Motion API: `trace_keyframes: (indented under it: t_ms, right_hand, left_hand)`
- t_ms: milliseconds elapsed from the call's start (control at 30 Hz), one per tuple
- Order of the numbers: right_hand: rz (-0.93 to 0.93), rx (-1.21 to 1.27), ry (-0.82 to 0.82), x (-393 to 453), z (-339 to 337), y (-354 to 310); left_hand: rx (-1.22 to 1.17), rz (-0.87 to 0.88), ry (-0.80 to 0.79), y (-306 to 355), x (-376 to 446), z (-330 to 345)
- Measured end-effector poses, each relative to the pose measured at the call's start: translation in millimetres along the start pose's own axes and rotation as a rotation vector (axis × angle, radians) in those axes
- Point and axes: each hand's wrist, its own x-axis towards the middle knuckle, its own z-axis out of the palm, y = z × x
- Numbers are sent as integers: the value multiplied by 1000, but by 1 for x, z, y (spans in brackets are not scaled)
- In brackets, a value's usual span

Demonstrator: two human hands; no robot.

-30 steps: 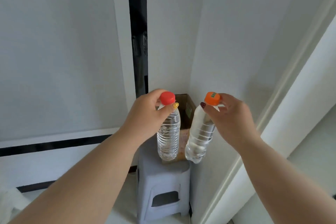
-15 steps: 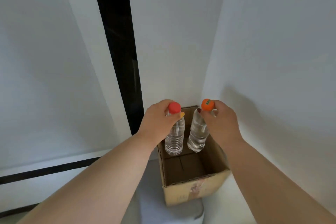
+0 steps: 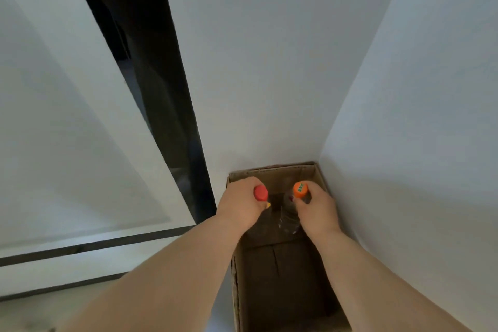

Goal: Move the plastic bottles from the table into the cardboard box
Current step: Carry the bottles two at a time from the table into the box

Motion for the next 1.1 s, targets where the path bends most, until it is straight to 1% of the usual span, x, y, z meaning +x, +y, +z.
trace_keyframes:
  t_ms: [133,300,467,567,667,733,900,1033,1100]
  right_hand:
    - [33,-31,-5,19,10,8]
    - [61,-62,-26,30,20,17]
    - [52,-151,2,39,24,12]
    - [33,-178,31,39,26,9]
    - [17,-186,-1,38,24,6]
    - [1,-178,-7,37,21,4]
    - [-40,-161,5,27,10,-4]
    - [-88,-105,70,15,-7,-14]
    - [-124,-23,94,3,-20,-24]
  left_hand:
    - [133,-30,-70,-4,19,8]
    - [325,-78,-215,2,39,11]
    - [391,-30,-151,4,47,16]
    - [390,-40,-188,6,51,14]
    - [377,-59,-227,3,50,11]
    - [356,-47,-200,1,47,8]
    - [235,23,-70,-1,34,-5]
    - [92,46,43,-2,15,-27]
    - [-8,55,94,-1,-2,-44]
